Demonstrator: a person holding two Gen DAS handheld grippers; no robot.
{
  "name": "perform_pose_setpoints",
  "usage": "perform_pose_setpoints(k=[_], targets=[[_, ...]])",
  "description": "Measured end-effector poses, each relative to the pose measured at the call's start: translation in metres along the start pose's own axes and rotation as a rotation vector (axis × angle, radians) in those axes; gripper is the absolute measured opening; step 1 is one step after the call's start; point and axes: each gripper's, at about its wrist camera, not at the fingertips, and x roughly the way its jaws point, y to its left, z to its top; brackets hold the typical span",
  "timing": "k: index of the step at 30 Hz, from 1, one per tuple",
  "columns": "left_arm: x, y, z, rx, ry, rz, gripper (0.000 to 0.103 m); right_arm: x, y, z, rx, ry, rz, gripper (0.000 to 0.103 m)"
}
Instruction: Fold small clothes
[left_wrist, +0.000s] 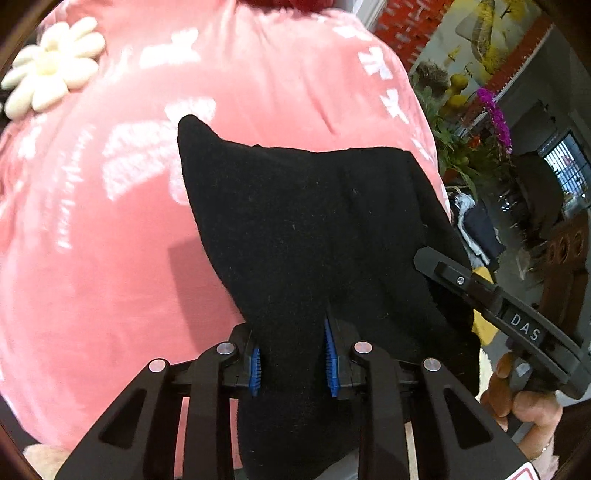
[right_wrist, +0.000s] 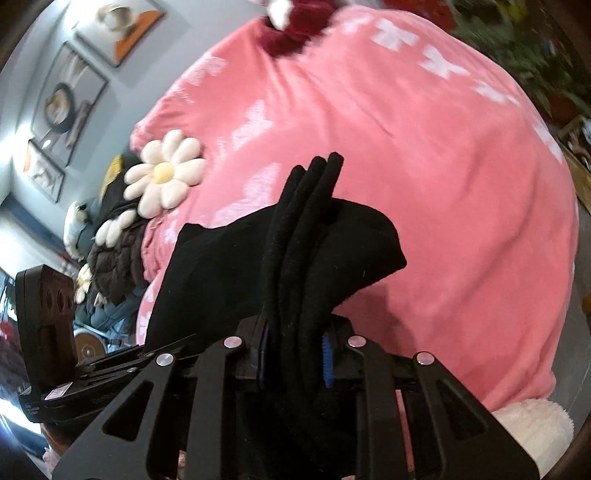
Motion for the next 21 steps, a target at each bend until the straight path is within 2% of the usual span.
perform_pose_setpoints(k=[5,12,15,21], targets=[[-0.042,0.030,-0.010,-0.003,-0.058,0.071,0.022,0.009,0.054,-0.003,-0.071,0.005,0.065,0.020],[-0.077,0.082,-0.019,-0.063,-0.102,0.110,0.022,0.035,0.113,-0.013,-0.149,0.027,0.111,0.020],[-0.093,0.108,-0.028,-0.075,-0.118,0.120,0.022,0.045,0.131,-0.015,-0.171,0.034,0.123,0.020],[-0.097,0.134,-0.034,-0.072,-0.128,0.130,0.023,0.065,0.152,-0.019,-0.184,0.056,0.128,0.020]])
